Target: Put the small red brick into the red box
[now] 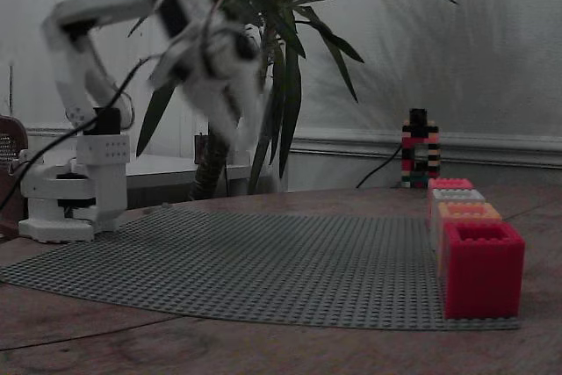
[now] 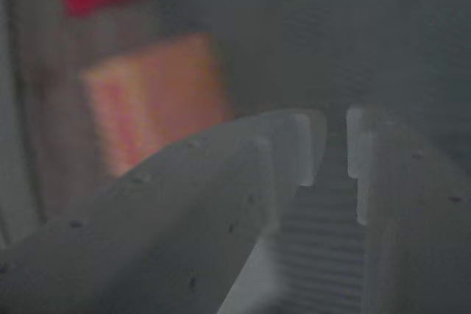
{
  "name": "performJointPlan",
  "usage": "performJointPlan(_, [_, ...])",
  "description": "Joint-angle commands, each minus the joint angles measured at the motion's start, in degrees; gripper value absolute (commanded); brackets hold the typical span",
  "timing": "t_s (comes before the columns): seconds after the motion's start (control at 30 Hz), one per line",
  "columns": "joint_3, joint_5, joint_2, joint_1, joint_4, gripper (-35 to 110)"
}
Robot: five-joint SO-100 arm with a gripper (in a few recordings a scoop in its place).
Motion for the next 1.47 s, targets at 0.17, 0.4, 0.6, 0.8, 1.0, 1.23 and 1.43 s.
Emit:
performJointPlan(0.17, [29.1, 1.7, 39.2, -8.1, 6.9, 0])
performJointPlan(0.4, [35.9, 2.6, 51.3, -8.1, 12.3, 0])
performJointPlan(0.6, [37.0, 4.0, 52.8, -8.1, 12.8, 0])
performJointPlan(0.8, [37.0, 4.0, 52.8, -8.1, 12.8, 0])
performJointPlan(1.0, [37.0, 4.1, 52.8, -8.1, 12.8, 0])
performJointPlan(1.23, [37.0, 4.3, 52.8, -8.1, 12.8, 0])
performJointPlan(1.43, [37.0, 4.3, 52.8, -8.1, 12.8, 0])
